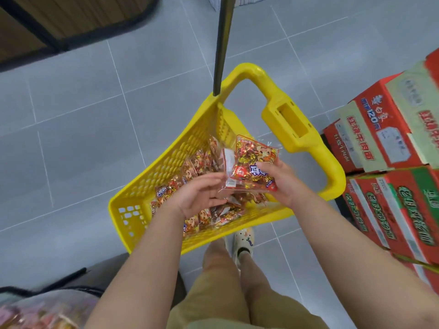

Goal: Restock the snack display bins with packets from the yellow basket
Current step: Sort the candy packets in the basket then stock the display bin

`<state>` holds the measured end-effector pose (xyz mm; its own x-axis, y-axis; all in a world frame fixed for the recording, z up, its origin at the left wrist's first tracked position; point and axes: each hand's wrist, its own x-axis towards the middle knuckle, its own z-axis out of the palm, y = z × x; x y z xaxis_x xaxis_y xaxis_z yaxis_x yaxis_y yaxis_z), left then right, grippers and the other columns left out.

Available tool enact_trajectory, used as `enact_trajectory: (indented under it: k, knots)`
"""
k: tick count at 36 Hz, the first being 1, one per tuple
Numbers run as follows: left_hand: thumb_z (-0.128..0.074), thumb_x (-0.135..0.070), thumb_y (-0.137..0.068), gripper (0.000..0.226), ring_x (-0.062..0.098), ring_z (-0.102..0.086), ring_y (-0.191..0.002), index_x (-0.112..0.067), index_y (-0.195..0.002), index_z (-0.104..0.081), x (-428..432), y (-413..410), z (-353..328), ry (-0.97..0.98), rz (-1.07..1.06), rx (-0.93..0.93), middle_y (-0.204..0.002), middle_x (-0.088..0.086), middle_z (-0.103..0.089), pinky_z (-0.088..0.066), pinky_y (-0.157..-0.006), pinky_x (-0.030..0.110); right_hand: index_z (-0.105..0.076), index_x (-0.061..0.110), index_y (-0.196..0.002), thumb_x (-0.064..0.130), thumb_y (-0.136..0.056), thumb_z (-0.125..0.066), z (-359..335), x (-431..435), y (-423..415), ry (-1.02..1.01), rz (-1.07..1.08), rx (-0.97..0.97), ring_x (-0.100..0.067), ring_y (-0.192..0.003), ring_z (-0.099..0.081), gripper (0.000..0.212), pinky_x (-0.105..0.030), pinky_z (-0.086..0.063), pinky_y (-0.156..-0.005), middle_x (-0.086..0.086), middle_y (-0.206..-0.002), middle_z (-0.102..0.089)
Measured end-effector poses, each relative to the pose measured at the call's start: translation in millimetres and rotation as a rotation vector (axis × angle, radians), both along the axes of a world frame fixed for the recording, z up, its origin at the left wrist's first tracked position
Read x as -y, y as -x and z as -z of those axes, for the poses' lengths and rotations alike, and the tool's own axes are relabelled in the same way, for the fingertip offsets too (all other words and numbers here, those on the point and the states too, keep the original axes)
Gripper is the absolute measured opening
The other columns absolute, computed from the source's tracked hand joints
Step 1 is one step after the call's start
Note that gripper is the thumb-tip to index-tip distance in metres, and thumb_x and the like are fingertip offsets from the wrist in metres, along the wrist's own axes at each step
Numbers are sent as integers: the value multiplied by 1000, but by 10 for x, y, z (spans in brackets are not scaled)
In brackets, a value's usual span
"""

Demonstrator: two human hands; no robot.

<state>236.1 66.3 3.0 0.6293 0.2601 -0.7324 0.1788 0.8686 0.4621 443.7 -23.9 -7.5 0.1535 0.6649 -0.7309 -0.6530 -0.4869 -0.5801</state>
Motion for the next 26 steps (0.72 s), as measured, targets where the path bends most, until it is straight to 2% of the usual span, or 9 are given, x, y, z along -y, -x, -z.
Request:
enact_trajectory:
  k: [3,5,7,10,13,16,19,21,26]
  knots:
    - [-53,-8,-92,20,19,-70,-85,-12,-108,-65,-6,-71,206,-117,-60,-292,-94,2,-72,-55,-70,31,-60,19,-107,12,-80,-68,68,18,19,40,62,43,-27,-85,-70,29,-43,-57,-67,-11,-98,-72]
    - [-53,-9,-93,14,20,-61,-80,-10,-104,-62,13,-93,447,-278,-16,-612,-95,7,-66,-48,-69,30,-60,19,-108,12,-81,-69,102,17,43,55,80,60,-28,-86,-70,30,-41,-57,-67,-11,-100,-72]
    - [-54,-8,-90,8,20,-51,-76,-13,-95,-58,41,-86,665,-376,46,-754,-91,10,-59,-39,-69,31,-60,18,-110,13,-78,-72,123,4,58,60,77,70,-29,-87,-70,34,-40,-56,-67,-11,-100,-72]
    - [-58,-18,-91,6,18,-48,-68,-13,-94,-57,100,-107,889,-366,189,-783,-82,9,-55,-35,-63,30,-62,20,-106,13,-76,-74,153,-9,40,58,75,62,-27,-84,-71,33,-37,-56,-64,-9,-97,-73]
    - [-55,-21,-95,18,19,-52,-60,-7,-105,-58,176,-176,1080,-158,131,-729,-83,12,-58,-43,-53,25,-60,20,-105,13,-73,-76,181,-9,11,40,76,23,-27,-84,-71,36,-37,-56,-62,-9,-95,-74]
    - [-56,-21,-95,20,23,-60,-78,-8,-110,-53,259,-247,1266,-56,129,-708,-98,14,-61,-48,-59,30,-59,20,-106,19,-64,-79,194,-5,5,39,51,30,-28,-88,-71,46,-40,-56,-67,-10,-98,-73]
    - [-54,-17,-95,15,20,-62,-72,-7,-106,-54,303,-288,1384,-22,103,-684,-96,13,-64,-50,-61,30,-58,20,-107,24,-61,-80,221,1,4,46,42,53,-29,-91,-70,52,-44,-56,-73,-9,-101,-72]
    - [-57,-16,-94,22,21,-62,-73,-6,-113,-54,307,-284,1434,-21,78,-688,-99,14,-63,-51,-58,30,-58,21,-108,25,-61,-80,232,8,7,48,41,66,-29,-92,-70,52,-45,-56,-75,-9,-102,-72]
    - [-52,-12,-98,30,20,-62,-67,2,-125,-52,273,-205,1401,-15,53,-706,-82,11,-62,-53,-58,29,-58,21,-107,19,-72,-76,207,32,18,31,55,69,-28,-91,-70,40,-39,-57,-68,-9,-101,-73]
